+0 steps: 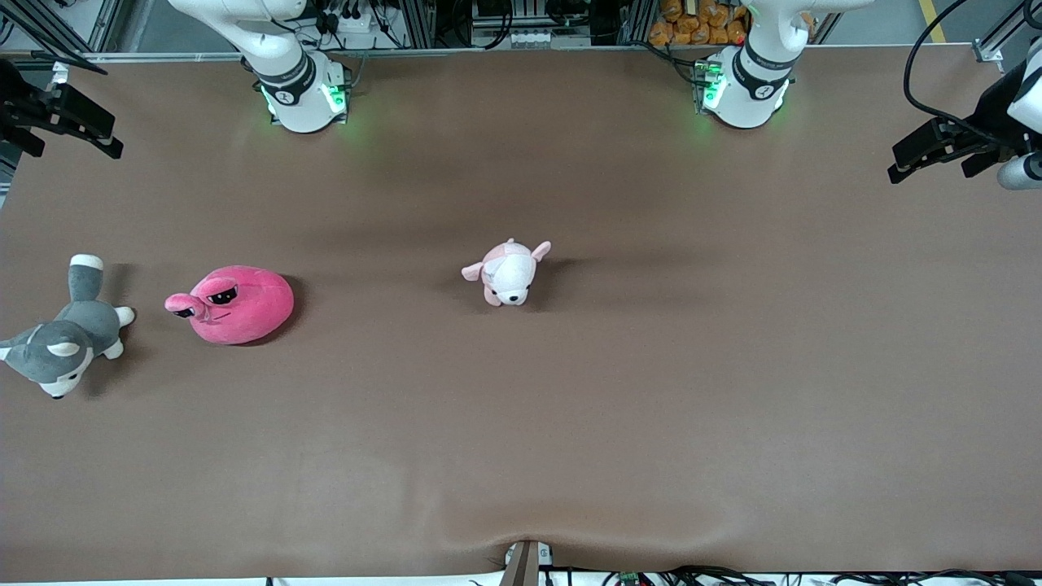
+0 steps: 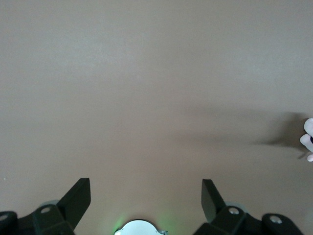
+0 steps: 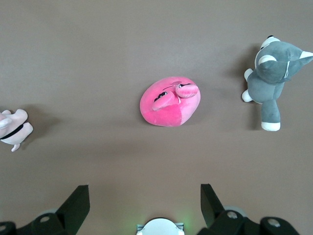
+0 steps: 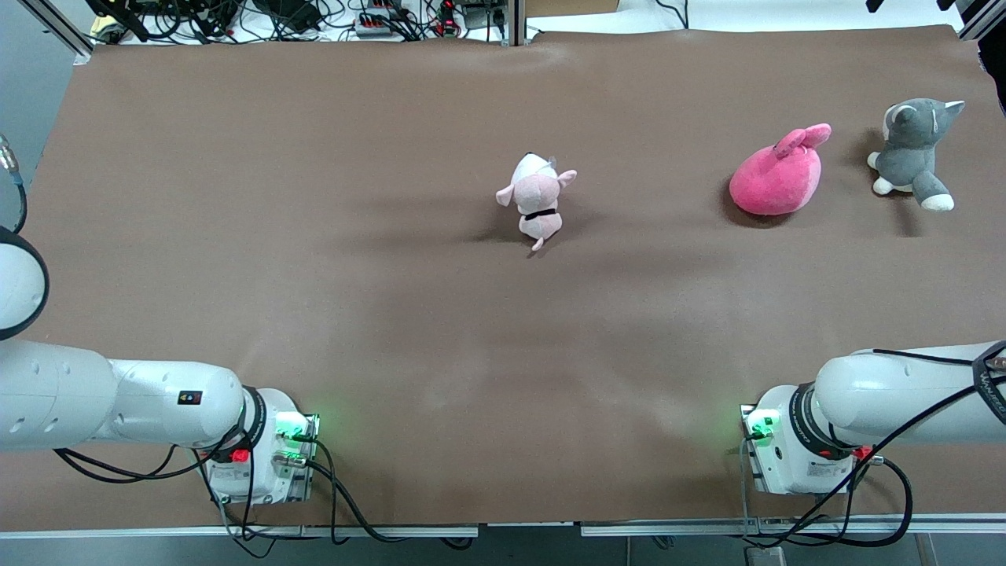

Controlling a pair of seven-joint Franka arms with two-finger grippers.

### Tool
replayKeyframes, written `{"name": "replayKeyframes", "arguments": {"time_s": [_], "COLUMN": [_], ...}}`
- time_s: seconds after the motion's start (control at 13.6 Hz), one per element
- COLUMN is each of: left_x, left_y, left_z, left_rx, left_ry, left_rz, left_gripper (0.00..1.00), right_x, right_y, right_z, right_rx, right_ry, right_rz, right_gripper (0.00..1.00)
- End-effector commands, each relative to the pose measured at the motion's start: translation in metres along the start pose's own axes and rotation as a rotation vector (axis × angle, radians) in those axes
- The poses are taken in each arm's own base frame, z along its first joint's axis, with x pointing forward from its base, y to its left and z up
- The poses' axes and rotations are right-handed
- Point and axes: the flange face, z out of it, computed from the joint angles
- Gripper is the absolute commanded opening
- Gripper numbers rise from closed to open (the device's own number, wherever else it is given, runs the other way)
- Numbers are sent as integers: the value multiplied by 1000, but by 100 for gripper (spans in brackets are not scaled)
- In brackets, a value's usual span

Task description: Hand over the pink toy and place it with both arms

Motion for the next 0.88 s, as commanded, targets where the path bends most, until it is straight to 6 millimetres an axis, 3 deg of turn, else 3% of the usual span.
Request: {"name": "replayKeyframes", "arguments": {"time_s": [0.0,0.81], "left_x": [6,9], "left_y": [-2,6], "left_z": [-13,-14], "left_rx": [-16,-16], "left_ry": [22,25], "left_rz": [-3,18], "left_gripper": [100,100], "right_x": [-2,0], "right_y": [-3,-3], "right_z": [-4,-2], "right_rx": [-30,-28], "right_ry": [0,-5], "right_rz": [-21,-62], "right_gripper": [100,100]}}
